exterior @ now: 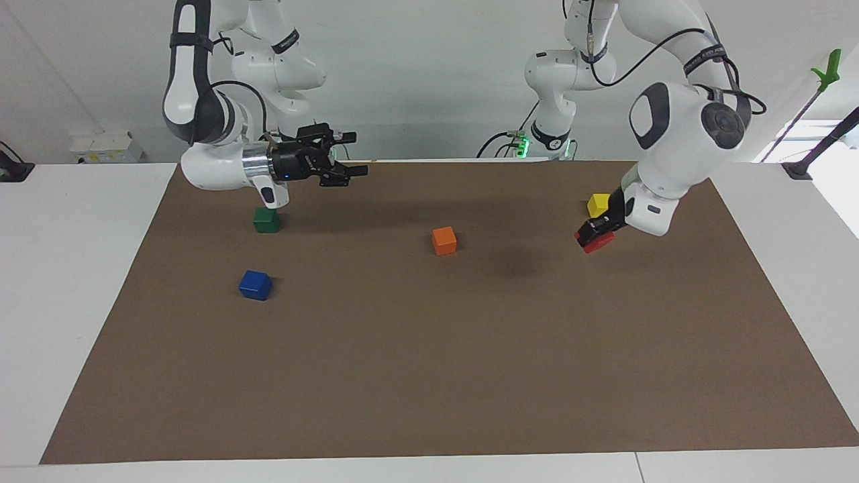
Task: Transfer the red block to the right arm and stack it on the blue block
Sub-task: 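Lift the red block with the left gripper while the right gripper approaches, then carry the red block toward the right gripper and grasp it there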
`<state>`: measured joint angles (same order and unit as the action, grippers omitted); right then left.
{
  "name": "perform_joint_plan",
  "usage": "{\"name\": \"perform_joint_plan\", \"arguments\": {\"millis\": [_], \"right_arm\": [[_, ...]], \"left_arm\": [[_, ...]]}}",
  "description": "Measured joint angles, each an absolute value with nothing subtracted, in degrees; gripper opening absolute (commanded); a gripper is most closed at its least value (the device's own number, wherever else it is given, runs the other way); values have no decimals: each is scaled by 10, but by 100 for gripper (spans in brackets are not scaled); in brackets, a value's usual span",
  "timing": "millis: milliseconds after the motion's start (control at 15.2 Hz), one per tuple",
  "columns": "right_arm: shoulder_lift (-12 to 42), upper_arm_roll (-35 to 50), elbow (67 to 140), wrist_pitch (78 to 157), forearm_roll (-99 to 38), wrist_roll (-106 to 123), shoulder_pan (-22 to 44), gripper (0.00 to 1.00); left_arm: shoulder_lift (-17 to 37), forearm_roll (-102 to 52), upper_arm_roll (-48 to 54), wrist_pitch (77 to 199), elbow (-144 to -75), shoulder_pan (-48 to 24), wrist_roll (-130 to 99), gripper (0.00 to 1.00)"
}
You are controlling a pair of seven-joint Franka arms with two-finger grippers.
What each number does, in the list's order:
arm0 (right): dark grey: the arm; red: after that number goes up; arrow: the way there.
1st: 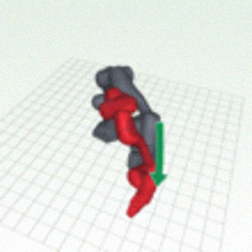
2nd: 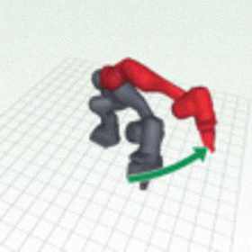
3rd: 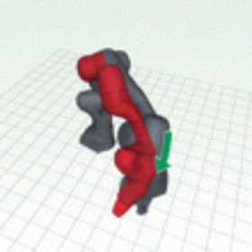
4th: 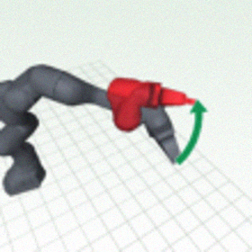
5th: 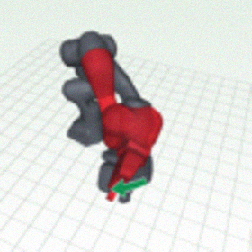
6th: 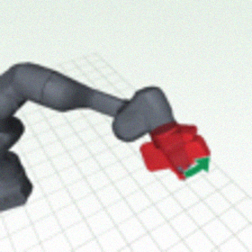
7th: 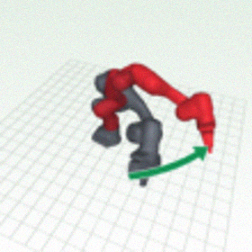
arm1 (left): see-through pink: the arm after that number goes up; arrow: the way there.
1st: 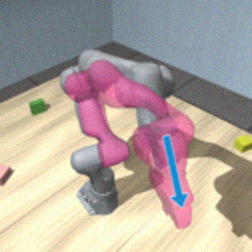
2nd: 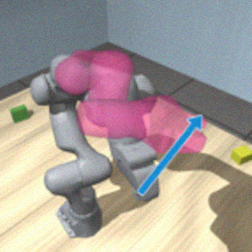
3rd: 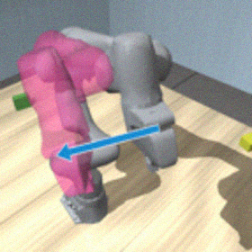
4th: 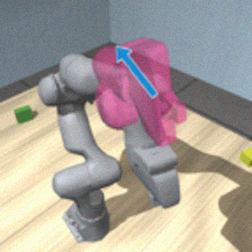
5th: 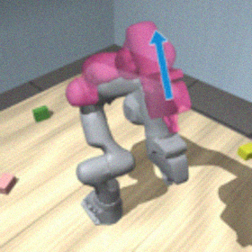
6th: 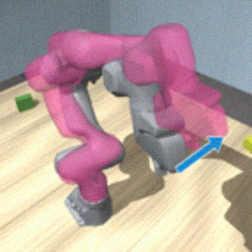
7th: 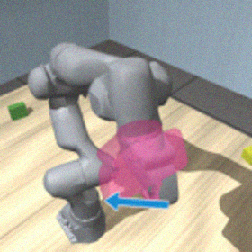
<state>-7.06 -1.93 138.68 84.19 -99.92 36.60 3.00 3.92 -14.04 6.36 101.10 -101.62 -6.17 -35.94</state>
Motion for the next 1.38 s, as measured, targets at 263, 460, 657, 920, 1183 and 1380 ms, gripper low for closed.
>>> {"name": "perform_joint_plan", "arguments": {"millis": [263,460,657,920,1183,1380], "right_arm": [[-71,-18,1402,815,-1111,366,83,100],[-67,-18,1417,784,-1147,366,105,100],[-27,-19,1432,695,-1160,389,107,100],[66,-18,1434,617,-1172,425,123,100],[90,-17,1430,612,-1229,422,157,100],[105,-18,1421,615,-1238,423,165,100]], "left_arm": [[-2,-234,128,1008,-1016,-90,-644,0],[-4,-277,159,1018,-1016,-91,-814,0],[-7,-353,172,1023,-1016,-92,-908,0],[-13,-389,183,1069,-1017,-97,-1007,0],[-16,-390,189,1115,-1029,-137,-1094,0],[-25,-391,191,1151,-1054,-166,-1153,0]]}}
